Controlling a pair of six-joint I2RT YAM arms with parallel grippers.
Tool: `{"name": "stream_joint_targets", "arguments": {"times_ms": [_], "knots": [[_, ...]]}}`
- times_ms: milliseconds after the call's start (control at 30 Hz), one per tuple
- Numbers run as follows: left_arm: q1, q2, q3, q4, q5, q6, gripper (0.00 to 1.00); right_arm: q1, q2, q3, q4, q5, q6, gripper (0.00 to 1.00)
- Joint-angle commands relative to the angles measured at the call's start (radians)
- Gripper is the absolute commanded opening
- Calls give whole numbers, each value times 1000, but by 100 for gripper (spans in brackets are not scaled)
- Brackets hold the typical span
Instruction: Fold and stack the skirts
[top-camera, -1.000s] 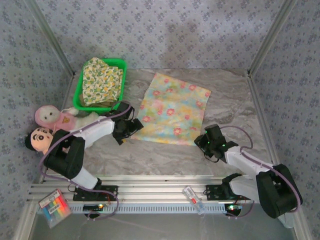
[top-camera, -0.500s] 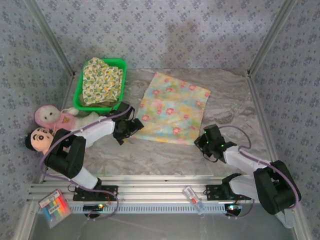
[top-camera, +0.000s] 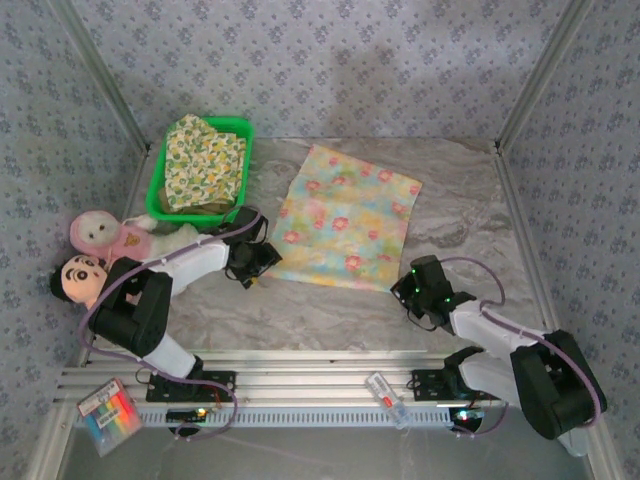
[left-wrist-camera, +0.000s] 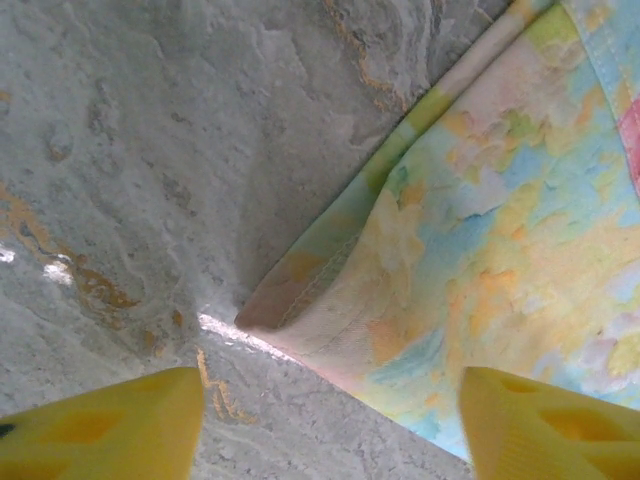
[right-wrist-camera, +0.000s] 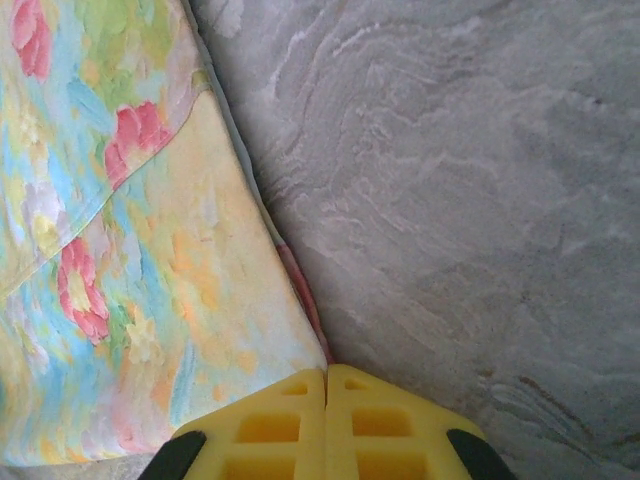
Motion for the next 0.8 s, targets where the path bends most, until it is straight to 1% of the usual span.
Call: {"name": "stream_joint_targets", "arguments": {"times_ms": [0, 100, 167, 367, 433, 500, 533, 633, 767], "knots": [[9, 24, -4, 18, 3, -9, 58, -5, -15, -22, 0, 19, 6, 0], [9, 46, -3, 25, -5, -19, 48, -6, -17, -23, 2, 17, 3, 0], [7, 56, -2, 21, -7, -24, 44, -6, -15, -22, 2, 15, 2, 0], [11, 67, -11, 10, -16, -35, 28, -6, -22, -30, 7, 18, 0, 0], [23, 78, -33, 50, 14, -45, 18, -7, -32, -35, 15, 20, -5, 0], [31, 83, -54, 79, 27, -59, 4, -7, -48, -35, 18, 20, -31, 0], [31, 77, -61, 80, 27, -64, 0, -8, -60, -34, 16, 15, -49, 0], [27, 7, -85, 69, 3, -62, 0, -13, -98, -27, -1, -26, -113, 0], [-3, -162, -91, -14, -84, -37, 0, -17, -202, 1, -93, -72, -187, 0]]}}
